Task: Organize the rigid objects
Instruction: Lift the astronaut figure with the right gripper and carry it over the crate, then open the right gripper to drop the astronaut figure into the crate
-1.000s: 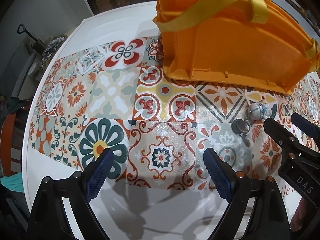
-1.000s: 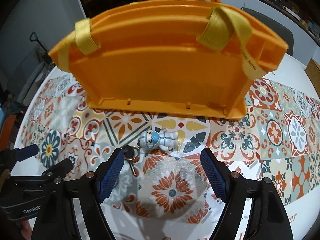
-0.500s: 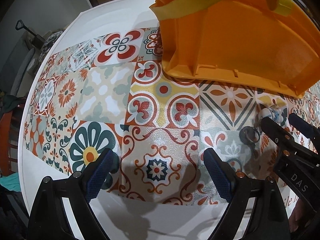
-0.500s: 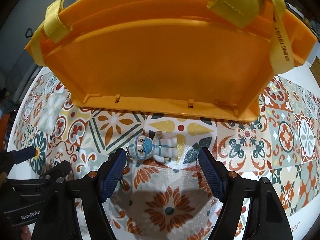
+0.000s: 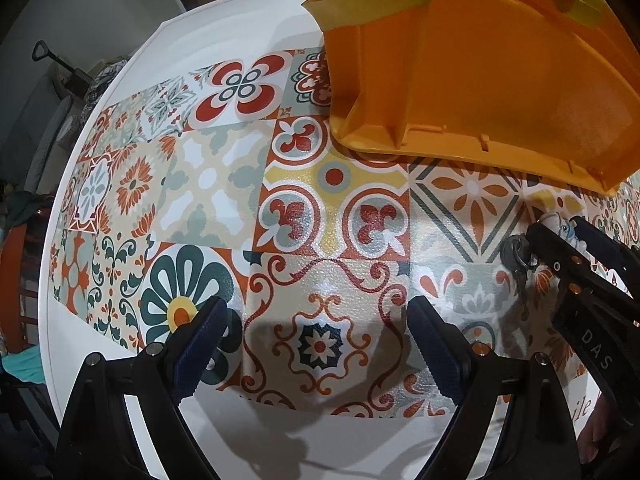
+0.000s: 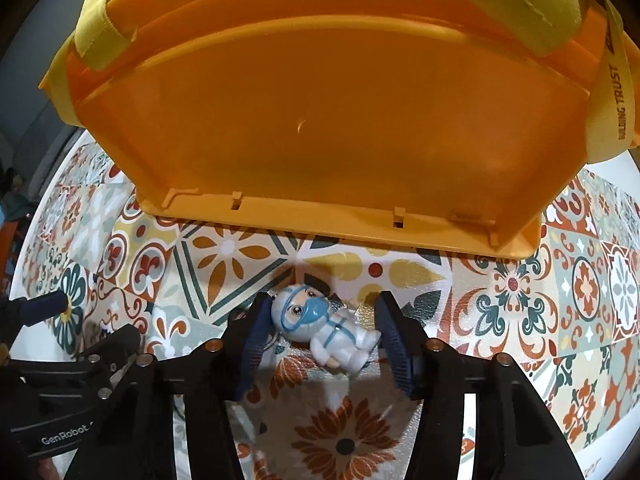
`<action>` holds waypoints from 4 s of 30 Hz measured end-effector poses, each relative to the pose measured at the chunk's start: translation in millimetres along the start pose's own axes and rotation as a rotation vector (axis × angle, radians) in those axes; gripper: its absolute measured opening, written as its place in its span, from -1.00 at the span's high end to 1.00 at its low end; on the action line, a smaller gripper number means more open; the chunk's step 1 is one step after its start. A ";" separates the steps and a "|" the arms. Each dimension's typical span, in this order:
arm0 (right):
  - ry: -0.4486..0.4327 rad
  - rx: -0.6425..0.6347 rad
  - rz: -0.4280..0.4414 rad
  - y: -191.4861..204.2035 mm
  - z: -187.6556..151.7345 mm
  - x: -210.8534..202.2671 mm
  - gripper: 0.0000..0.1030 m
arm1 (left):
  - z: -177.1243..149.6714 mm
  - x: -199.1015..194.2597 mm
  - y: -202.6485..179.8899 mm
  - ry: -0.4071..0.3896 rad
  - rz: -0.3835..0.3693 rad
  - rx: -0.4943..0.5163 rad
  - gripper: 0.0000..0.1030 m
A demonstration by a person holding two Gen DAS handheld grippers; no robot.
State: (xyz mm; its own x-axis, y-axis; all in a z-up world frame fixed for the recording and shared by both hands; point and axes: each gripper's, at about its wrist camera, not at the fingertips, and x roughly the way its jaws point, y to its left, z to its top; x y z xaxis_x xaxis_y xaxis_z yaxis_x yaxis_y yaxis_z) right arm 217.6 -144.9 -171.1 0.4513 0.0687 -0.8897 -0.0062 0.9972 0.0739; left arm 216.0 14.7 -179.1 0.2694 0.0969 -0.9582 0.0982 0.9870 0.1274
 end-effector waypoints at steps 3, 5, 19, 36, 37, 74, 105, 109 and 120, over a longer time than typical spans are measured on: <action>-0.001 0.007 -0.003 1.5 -0.6 0.4 -0.01 | -0.6 -1.1 0.3 -0.002 0.001 0.001 -0.78; -0.001 0.014 -0.002 0.1 -2.5 -1.3 -0.01 | -1.6 -3.8 -0.7 -0.007 0.000 0.003 -0.78; -0.050 0.031 0.002 -0.5 -15.7 -47.1 -0.01 | -6.1 -33.8 -3.2 -0.072 -0.012 0.017 -0.79; -0.080 0.041 -0.047 -10.1 -19.2 -105.1 -0.01 | -10.5 -88.9 -7.7 -0.184 -0.025 0.049 -0.90; -0.083 0.043 -0.047 -10.3 -18.0 -107.7 -0.01 | -9.8 -91.1 -6.9 -0.188 -0.027 0.048 -0.91; -0.316 -0.027 -0.038 9.8 77.6 -204.3 -0.01 | 60.8 -196.5 13.4 -0.425 -0.062 0.057 -1.00; -0.177 -0.019 -0.071 2.8 150.2 -141.7 -0.07 | 128.1 -177.3 14.3 -0.392 -0.028 0.057 -1.00; -0.178 -0.020 -0.093 2.4 148.1 -139.6 -0.38 | 126.6 -174.2 12.4 -0.383 -0.025 0.061 -1.00; -0.158 0.030 -0.121 -12.0 120.0 -162.0 -0.45 | 106.3 -189.4 8.8 -0.395 -0.061 0.068 -1.00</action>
State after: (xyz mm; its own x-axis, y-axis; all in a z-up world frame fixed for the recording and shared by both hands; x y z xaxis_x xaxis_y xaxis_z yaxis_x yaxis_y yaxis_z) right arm 251.7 -171.4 26.2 0.5813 -0.0595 -0.8115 0.0823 0.9965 -0.0142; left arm 267.6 -8.6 30.8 0.6071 -0.0312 -0.7940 0.1850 0.9773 0.1030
